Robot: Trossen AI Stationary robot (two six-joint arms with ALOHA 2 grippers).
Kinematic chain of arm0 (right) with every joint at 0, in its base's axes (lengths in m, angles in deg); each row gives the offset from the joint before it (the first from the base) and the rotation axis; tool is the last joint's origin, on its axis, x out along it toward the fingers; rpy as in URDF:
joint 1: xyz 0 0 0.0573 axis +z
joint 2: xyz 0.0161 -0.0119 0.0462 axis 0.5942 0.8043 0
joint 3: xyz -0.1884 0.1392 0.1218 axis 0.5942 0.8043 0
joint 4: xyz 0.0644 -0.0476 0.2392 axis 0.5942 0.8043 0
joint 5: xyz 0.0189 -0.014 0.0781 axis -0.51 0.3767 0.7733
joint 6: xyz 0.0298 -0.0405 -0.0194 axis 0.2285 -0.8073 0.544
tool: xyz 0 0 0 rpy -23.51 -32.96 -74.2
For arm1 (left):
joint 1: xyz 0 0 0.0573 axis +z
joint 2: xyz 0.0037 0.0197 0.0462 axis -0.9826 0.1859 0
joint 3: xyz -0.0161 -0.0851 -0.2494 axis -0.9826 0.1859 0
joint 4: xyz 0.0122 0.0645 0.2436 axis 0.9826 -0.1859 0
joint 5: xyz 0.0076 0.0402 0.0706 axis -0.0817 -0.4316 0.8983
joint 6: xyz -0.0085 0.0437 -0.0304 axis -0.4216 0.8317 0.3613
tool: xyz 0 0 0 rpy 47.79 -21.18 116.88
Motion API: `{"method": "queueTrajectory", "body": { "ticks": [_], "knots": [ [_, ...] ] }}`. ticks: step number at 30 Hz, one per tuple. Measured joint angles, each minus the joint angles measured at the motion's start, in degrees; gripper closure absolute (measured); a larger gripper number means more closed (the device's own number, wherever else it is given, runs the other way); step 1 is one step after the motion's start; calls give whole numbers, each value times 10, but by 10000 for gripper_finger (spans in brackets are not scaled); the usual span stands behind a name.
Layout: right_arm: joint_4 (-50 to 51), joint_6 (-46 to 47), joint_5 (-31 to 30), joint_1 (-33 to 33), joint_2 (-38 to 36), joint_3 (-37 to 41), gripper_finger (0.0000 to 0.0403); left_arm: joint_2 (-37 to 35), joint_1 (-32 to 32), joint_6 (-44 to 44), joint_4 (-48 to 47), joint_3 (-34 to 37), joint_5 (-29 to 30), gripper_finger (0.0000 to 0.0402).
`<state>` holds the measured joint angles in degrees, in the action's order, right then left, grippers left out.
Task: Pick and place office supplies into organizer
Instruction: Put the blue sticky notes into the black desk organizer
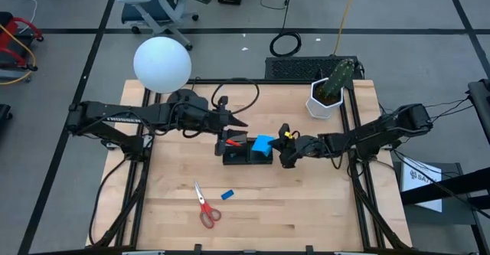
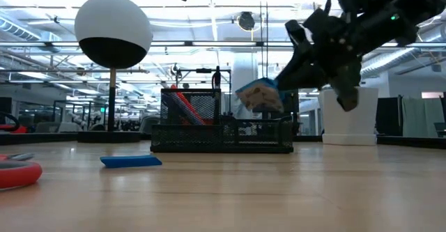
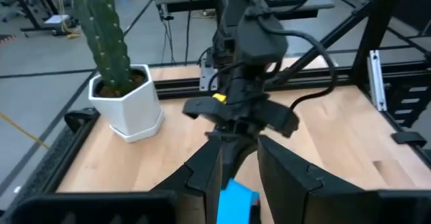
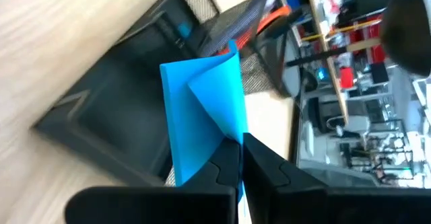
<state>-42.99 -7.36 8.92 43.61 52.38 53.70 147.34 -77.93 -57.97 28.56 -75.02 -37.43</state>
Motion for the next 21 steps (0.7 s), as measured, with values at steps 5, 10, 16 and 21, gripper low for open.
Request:
{"method": "queueTrajectory", "body": {
  "ticks": [5,10,16,21],
  "knots": [
    [-43,-24,15,-11,27,0,403,0,-5,-18,1,0,0,298],
    [-43,-33,28,-12,46,0,403,0,-7,-23,10,7,26,298],
    [-48,-34,28,-12,51,0,403,-23,-2,-27,45,38,58,298],
    [-52,-32,28,-12,51,0,403,-59,-2,-32,119,88,57,298]
  ]
}}
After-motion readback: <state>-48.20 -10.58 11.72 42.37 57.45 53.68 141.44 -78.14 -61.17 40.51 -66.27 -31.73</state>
